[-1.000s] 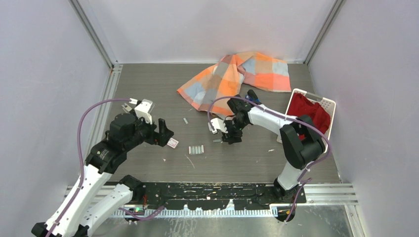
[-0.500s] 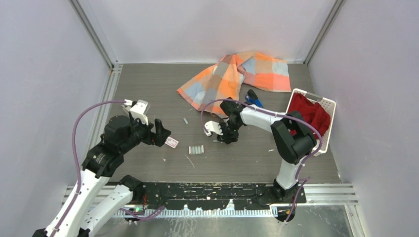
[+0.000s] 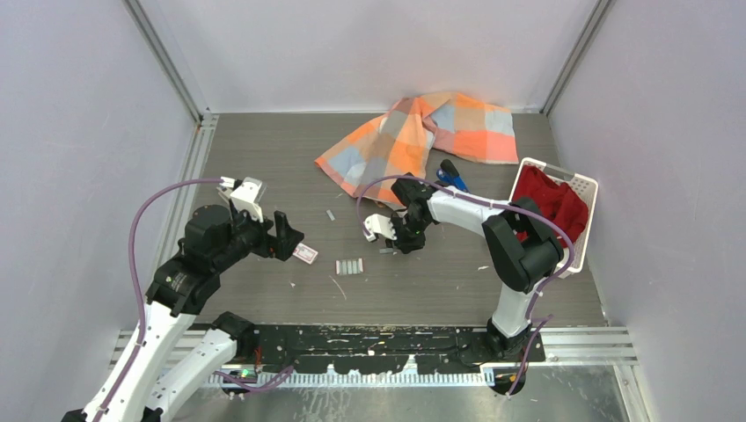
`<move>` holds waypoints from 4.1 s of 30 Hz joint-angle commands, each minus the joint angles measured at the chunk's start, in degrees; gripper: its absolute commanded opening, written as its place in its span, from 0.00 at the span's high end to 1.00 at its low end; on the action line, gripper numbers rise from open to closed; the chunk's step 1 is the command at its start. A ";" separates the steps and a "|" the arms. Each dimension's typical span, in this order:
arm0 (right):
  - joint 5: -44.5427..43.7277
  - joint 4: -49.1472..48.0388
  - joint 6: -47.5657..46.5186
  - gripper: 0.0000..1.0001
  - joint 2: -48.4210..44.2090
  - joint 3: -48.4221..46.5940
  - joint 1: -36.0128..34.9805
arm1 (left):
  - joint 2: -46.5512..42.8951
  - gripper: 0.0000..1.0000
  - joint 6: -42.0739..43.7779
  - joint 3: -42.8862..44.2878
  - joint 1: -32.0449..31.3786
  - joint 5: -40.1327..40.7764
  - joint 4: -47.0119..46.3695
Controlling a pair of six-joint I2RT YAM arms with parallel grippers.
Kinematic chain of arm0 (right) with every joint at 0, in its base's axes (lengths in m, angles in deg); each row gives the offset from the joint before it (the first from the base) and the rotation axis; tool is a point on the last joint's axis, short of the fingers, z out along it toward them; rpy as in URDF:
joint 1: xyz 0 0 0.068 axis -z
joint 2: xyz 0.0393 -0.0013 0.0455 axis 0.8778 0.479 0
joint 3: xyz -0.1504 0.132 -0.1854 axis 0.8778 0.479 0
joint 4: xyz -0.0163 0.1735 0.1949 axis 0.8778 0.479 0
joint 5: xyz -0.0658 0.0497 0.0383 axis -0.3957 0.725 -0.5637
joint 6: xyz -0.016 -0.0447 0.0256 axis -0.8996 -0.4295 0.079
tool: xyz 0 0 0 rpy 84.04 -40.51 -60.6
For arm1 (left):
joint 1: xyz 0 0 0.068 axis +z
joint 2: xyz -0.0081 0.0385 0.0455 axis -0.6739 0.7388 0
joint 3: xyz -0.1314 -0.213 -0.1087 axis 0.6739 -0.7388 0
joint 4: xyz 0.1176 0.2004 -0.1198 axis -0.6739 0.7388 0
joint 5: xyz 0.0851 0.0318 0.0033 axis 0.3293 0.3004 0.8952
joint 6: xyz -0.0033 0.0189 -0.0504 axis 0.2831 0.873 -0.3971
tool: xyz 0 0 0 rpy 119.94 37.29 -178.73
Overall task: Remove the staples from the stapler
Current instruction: Pick up the staple from the center of the board, then place the staple in the staple box.
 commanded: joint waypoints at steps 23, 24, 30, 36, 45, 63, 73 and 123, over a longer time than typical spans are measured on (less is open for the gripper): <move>10.18 -10.57 28.84 0.88 -9.67 1.90 2.01 | 3.19 0.19 -3.32 -1.40 1.18 -8.64 -5.03; 11.97 -11.59 30.70 0.88 -10.37 2.34 2.60 | 3.87 0.19 -5.36 -1.98 1.14 -10.69 -6.15; 21.75 -19.85 41.22 0.89 -15.50 7.57 5.10 | 8.20 0.19 -26.41 -14.97 1.10 -25.05 -26.00; 28.26 -25.66 48.80 0.88 -16.55 10.42 6.04 | 7.87 0.21 -30.93 -21.68 0.51 -19.70 -27.79; 29.52 -27.58 51.42 0.88 -16.42 11.25 6.05 | 9.53 0.40 -27.31 -24.48 -1.92 -8.13 -18.27; 29.90 -28.90 52.78 0.88 -15.75 11.94 5.94 | 30.65 0.91 -25.33 -20.58 -9.18 -0.35 -22.45; 30.57 -31.82 56.49 0.88 -15.15 12.93 5.13 | 39.95 0.91 -25.43 -16.91 -12.35 1.31 -25.63; -4.88 -36.89 67.25 0.86 -6.62 5.72 -15.04 | 12.13 0.18 3.90 6.57 -17.82 28.77 6.35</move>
